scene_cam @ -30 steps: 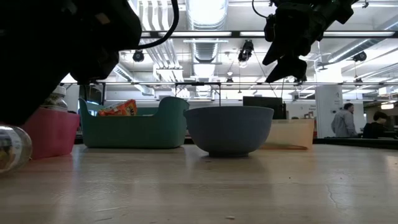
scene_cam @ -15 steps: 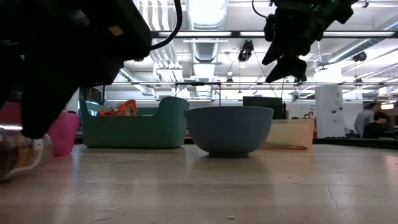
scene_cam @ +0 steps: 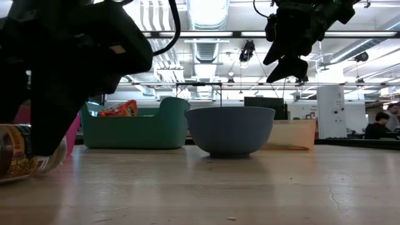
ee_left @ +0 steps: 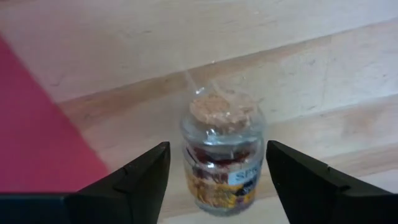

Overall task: Pick & Place Food Item
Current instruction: Put the brown spice bottle into the pink bin

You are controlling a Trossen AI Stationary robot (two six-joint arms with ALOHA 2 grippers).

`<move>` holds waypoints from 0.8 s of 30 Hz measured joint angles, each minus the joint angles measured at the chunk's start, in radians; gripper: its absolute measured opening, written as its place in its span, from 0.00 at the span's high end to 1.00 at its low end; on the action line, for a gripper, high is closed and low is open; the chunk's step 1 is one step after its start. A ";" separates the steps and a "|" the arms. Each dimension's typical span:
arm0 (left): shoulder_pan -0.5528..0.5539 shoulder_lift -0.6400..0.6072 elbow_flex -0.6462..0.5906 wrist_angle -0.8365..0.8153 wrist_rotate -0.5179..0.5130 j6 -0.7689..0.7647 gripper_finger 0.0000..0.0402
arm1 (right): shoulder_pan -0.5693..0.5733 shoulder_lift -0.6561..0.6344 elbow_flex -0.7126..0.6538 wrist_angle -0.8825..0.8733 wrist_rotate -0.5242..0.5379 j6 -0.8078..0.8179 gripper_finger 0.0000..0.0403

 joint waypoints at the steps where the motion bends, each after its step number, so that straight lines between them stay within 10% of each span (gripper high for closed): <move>1: 0.000 0.000 -0.008 0.012 0.002 0.004 0.36 | 0.000 0.000 0.000 0.000 0.000 0.000 0.24; 10: 0.000 0.000 -0.023 0.057 0.008 0.004 0.54 | 0.000 0.000 0.000 0.000 0.000 0.000 0.24; 24: 0.000 -0.004 -0.031 0.119 0.018 0.158 0.55 | 0.000 0.000 0.000 0.000 -0.004 0.004 0.24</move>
